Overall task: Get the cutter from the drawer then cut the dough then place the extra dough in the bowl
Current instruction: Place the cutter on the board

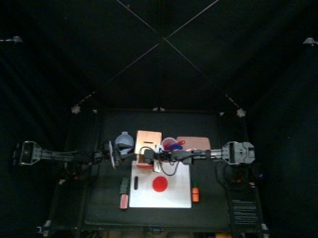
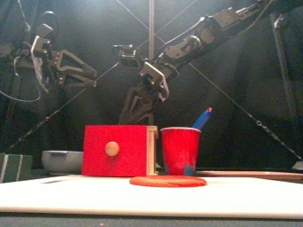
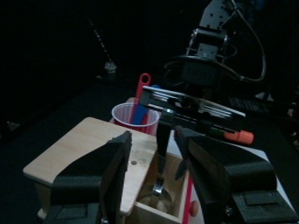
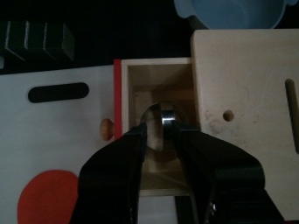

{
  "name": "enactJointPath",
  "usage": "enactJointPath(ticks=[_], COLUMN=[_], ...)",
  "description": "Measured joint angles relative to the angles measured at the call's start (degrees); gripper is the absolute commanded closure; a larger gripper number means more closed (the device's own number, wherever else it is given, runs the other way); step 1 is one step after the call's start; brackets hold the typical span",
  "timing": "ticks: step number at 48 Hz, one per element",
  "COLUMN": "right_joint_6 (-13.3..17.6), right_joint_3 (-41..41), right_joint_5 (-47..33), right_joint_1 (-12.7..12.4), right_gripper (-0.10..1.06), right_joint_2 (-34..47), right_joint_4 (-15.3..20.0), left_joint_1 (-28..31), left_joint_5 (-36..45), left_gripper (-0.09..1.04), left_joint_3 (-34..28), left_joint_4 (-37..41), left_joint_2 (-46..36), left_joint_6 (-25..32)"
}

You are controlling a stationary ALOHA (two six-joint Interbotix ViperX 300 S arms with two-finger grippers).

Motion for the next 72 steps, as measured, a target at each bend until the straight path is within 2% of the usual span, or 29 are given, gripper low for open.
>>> enactJointPath(ticks=[45, 65, 72], right_joint_6=[0.1, 0.0, -0.1], right_joint_3=[-0.9, -3.0, -3.6], right_joint_5=[1.1, 1.3, 1.4], right_joint_1=[-0.2, 0.2, 0.2], right_gripper=[0.26, 0.26, 0.26], right_joint_2=[2.3, 2.4, 2.5], right_joint_4=[-2.1, -7.6, -8.2], left_joint_1=[-0.1, -0.2, -0.2], left_joint_5=[0.0, 0.0, 0.0], left_gripper=[0.12, 0.12, 0.12], left_joint_3=[0.3, 0.7, 1.1], left_joint_4=[0.0, 0.0, 0.0], left_joint_2=[-0.3, -0.3, -0.3], left_joint_6=[-0.2, -0.4, -0.4])
